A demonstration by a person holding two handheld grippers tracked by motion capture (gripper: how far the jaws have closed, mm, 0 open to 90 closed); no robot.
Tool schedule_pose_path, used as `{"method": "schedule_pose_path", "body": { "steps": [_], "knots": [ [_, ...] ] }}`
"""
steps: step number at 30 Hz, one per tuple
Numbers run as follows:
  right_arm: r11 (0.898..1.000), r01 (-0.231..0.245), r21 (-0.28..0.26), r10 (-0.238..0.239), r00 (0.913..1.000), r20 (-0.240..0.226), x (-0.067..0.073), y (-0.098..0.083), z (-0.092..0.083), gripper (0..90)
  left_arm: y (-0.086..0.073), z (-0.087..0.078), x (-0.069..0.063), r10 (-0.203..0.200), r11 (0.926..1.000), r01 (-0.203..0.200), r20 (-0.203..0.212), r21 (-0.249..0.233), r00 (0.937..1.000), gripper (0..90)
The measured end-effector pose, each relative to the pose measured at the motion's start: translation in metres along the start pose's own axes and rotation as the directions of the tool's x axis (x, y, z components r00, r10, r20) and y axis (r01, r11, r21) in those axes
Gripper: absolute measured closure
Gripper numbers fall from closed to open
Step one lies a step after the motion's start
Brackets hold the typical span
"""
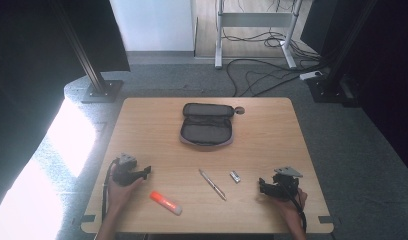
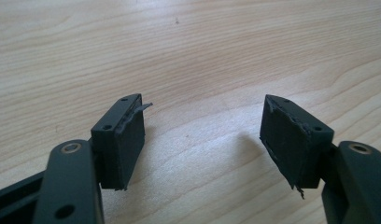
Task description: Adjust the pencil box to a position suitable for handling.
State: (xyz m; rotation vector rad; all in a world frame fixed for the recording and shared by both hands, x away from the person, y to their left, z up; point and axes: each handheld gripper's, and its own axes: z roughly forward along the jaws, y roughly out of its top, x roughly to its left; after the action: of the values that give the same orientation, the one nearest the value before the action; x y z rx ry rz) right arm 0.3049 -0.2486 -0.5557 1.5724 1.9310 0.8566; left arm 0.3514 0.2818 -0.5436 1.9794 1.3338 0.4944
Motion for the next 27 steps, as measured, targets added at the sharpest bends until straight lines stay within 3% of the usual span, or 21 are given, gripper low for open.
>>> {"method": "schedule_pose_path", "body": {
  "steps": [6,13,17,20,27],
  "knots": [
    [1.000,-0.001,-0.001,0.001,1.0000,-0.002,0.000,0.000,0.000,12.3,0.008,-0.010,-0.008,0.008,0.9983,-0.007,0.019,-0.058,0.9998,32.4],
    [1.000,0.004,0.000,-0.004,1.0000,-0.007,0.000,0.002,0.002,12.7,0.018,-0.006,-0.016,0.027,0.9986,-0.026,0.021,-0.046,0.9994,32.9],
    [1.000,0.005,0.000,-0.005,0.9999,-0.010,0.000,0.002,0.002,12.9,0.026,-0.003,-0.019,-0.007,0.9983,0.010,0.039,-0.057,0.9992,33.7],
    [1.000,0.005,-0.001,-0.005,0.9999,-0.011,0.000,0.002,0.002,13.3,0.034,-0.001,-0.025,-0.008,0.9989,0.010,0.041,-0.046,0.9991,33.4],
    [1.000,0.007,-0.004,-0.007,0.9999,-0.014,0.000,0.002,0.002,13.9,0.055,0.000,-0.035,-0.039,0.9956,0.045,0.072,-0.083,0.9966,34.1]
  ]
}}
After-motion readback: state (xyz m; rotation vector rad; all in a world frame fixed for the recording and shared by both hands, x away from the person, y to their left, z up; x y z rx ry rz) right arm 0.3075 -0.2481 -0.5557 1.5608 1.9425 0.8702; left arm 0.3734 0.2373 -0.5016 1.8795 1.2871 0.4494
